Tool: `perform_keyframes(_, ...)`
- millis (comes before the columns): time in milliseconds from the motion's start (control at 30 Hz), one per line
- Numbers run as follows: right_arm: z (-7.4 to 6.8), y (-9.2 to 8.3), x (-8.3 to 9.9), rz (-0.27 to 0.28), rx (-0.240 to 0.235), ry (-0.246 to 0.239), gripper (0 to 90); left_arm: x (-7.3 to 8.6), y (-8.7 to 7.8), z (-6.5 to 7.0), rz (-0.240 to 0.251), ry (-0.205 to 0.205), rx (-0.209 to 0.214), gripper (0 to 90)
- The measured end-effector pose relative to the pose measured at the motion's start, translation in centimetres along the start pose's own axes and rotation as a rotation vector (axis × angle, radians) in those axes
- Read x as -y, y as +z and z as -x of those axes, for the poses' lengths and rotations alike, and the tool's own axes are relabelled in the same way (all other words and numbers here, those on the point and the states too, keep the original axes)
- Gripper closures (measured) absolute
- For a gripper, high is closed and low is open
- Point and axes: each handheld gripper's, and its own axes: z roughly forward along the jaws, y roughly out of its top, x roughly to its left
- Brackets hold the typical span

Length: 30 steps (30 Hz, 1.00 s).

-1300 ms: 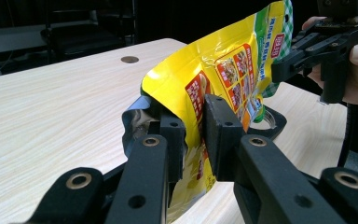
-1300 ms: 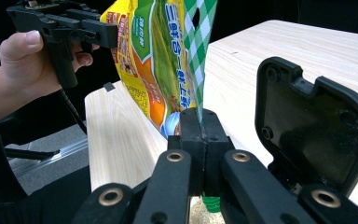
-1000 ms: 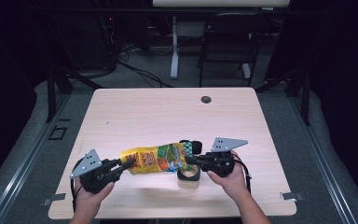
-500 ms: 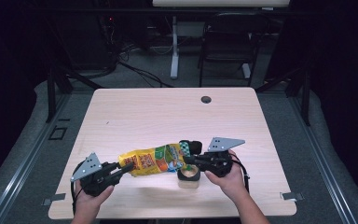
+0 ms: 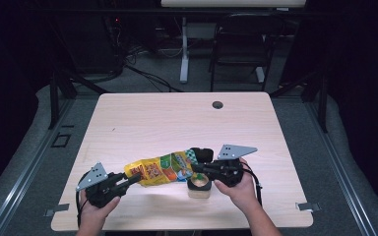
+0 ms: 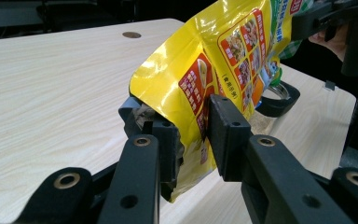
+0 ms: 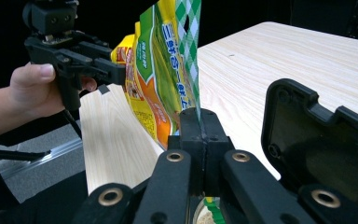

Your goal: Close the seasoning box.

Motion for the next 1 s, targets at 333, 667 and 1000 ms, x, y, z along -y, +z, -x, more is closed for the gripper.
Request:
perform_keyframes(333, -0.3, 0.0, -0.3, 0.007, -0.014, -0.006, 90.0, 0.7, 0.4, -0.2, -0.025, -0.016, -0.013, 70.9)
perform_keyframes(667, -0.1, 0.0, -0.2, 0.012, -0.035, 0.004, 90.0, 0.9, 0.8, -0.1, -0.035, -0.018, -0.005, 71.3)
perform_keyframes(1000, 0.1, 1.7, -0.2, -0.007, -0.061, 0.001, 85.3, 0.9, 1.0, -0.1, -0.047, -0.013, 0.005, 71.2)
